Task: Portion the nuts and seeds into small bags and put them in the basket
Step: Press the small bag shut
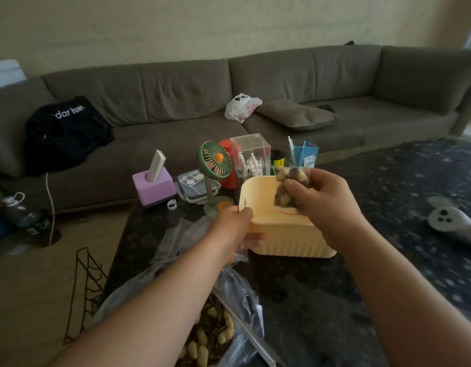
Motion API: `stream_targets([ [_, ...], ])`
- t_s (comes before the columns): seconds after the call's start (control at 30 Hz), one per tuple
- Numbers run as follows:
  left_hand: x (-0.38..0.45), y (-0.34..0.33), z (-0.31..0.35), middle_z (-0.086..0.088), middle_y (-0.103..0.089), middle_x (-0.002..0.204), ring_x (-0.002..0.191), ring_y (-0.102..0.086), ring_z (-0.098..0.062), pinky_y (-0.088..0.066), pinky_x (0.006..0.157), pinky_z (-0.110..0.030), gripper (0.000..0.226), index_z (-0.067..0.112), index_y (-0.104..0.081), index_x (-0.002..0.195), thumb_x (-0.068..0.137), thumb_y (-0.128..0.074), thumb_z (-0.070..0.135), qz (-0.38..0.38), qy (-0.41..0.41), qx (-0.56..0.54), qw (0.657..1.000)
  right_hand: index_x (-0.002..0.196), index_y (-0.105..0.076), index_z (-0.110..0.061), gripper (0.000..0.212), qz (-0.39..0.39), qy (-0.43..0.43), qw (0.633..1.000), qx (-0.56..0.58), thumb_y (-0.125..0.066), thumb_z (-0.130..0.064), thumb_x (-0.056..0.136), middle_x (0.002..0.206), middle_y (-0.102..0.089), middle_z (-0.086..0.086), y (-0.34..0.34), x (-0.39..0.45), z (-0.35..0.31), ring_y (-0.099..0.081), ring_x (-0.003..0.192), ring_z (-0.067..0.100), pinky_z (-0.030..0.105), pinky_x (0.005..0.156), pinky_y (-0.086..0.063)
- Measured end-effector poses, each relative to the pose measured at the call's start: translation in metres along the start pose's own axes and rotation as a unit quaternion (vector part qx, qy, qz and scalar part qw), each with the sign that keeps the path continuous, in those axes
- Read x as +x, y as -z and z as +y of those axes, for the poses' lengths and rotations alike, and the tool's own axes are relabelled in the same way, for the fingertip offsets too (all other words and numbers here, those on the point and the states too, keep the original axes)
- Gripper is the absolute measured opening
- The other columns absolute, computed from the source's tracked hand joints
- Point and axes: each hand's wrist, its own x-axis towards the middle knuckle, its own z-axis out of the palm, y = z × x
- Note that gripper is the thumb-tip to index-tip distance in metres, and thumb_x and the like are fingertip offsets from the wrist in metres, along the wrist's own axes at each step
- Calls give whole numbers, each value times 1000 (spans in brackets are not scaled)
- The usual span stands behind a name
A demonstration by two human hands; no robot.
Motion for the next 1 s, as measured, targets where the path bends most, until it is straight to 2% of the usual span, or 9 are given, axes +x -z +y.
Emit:
stream_targets([
  [0.17,-15,8,-21,-11,-75,115,90,-79,-29,-66,68,-40,38,21,-66,134,108,-47,3,-29,-50,21,998,118,-63,-37,34,-29,38,980,-196,-81,-34,90,104,-67,-15,10,5,9,-68,90,5,16,61,-50],
  [0.23,-25,10,-27,-6,-75,118,101,-76,-27,-66,72,-40,42,27,-67,136,108,-48,3,-40,-73,34,996,113,-56,-37,35,-79,40,947,-309,-81,-33,89,100,-61,-15,10,2,13,-62,86,4,15,58,-45],
  [0.37,-53,6,-31,0,-77,111,99,-76,-20,-66,72,-36,43,37,-69,129,107,-50,6,-57,-117,74,989,112,-59,-31,30,-137,32,884,-447,-79,-33,91,97,-59,-12,7,-6,33,-54,81,4,20,61,-41],
  [0.5,-80,-1,-39,3,-79,107,97,-77,-17,-67,75,-38,49,47,-69,120,105,-50,5,-83,-134,96,983,117,-67,-29,29,-149,13,873,-464,-79,-33,91,98,-64,-10,4,-12,53,-60,83,9,29,80,-54],
  [0.6,-92,-3,-46,3,-78,110,99,-77,-18,-67,77,-39,47,47,-68,124,105,-51,8,-97,-130,104,981,113,-69,-32,22,-129,13,885,-447,-77,-34,93,93,-64,-11,3,-14,57,-62,80,9,30,78,-56],
  [0.67,-96,-3,-49,3,-78,110,99,-77,-17,-68,78,-40,48,46,-68,128,105,-51,8,-97,-127,99,982,110,-69,-33,19,-121,22,873,-472,-77,-37,93,92,-65,-11,1,-15,60,-63,80,10,31,78,-58],
  [0.73,-98,-3,-49,1,-77,113,99,-77,-17,-68,78,-41,48,41,-67,137,106,-51,8,-96,-118,86,985,115,-69,-33,25,-114,42,850,-512,-78,-36,92,98,-66,-9,1,-16,62,-63,84,12,33,79,-57],
  [0.83,-95,-1,-46,-4,-75,118,99,-78,-20,-67,76,-42,48,34,-64,143,106,-49,8,-92,-103,74,988,128,-66,-33,36,-112,68,863,-487,-76,-25,94,114,-68,-5,7,-15,62,-64,94,15,33,86,-58],
  [1.0,-91,0,-42,-11,-76,114,90,-79,-26,-65,68,-38,41,31,-67,137,108,-47,9,-89,-88,76,989,122,-70,-48,45,-271,80,820,-498,-65,-11,98,110,-69,-14,6,-20,65,-64,89,7,29,85,-60],
])
